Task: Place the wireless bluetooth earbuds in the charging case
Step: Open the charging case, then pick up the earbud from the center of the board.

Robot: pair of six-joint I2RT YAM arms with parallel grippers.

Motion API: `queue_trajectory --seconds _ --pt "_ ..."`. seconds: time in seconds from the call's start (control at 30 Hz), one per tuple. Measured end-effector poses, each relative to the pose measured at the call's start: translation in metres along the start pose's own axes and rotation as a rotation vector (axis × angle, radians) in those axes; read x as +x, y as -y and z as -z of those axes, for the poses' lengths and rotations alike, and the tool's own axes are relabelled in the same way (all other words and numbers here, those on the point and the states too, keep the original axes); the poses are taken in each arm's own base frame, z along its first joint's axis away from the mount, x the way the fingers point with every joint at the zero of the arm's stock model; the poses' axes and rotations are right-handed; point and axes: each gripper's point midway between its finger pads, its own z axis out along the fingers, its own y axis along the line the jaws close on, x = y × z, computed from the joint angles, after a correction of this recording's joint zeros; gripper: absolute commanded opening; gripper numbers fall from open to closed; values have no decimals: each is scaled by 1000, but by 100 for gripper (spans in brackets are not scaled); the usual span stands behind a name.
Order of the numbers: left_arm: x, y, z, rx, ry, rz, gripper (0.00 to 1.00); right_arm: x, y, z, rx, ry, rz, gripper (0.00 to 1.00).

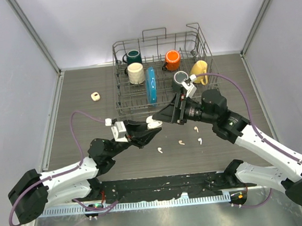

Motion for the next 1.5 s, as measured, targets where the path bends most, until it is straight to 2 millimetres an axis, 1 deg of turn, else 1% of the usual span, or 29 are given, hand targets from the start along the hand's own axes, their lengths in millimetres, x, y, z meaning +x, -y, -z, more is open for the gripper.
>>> queue_trajectory --seconds 0.23,0.33,0.53,0.63,0.7,0.73,0.8,0.83,0.93,1.07,1.13,1.2,1.23,1.3,1.33,1.43,1.5 --pt "-18 -3 1 -22 50 -54 0 -4 -16 13 -51 33 -8 85" --pt "-20 -5 2 -33 56 -66 0 -2 -20 15 -82 39 -24 85" --pt "-18 -7 2 -42 46 -83 0 9 -11 13 -95 6 -78 82" --pt "-17 -8 2 -43 44 -86 0 9 -10 12 -94 9 -84 81" --pt "-16 -8 2 -47 39 -85 0 5 -6 13 -72 33 -81 80" --pt "-15 -9 3 -52 33 -83 0 4 -3 14 -55 44 -78 76" --pt "-12 -11 4 -65 18 -78 0 0 11 19 17 86 -70 73" --pt "-11 -12 5 -73 13 -77 0 -3 20 24 63 111 -64 69" --pt "-15 -13 11 -94 22 -78 0 -13 47 43 206 203 -54 67" --pt "-21 -14 21 -115 45 -82 0 -28 75 71 358 321 -17 66" --pt "-21 -15 25 -126 50 -82 0 -32 92 81 440 346 1 64" --pt "-18 -16 29 -138 46 -81 0 -35 118 93 557 354 21 62" --pt "-16 -17 30 -141 43 -80 0 -35 125 95 589 348 24 62" --pt "-13 -18 32 -146 37 -78 0 -31 156 103 714 309 30 62" --pt "-13 -18 32 -146 36 -78 0 -29 165 105 751 289 33 62" --pt "-12 -17 33 -145 35 -74 0 -11 201 112 880 191 48 63" --pt "-12 -17 32 -142 36 -74 0 2 216 119 939 128 62 66"
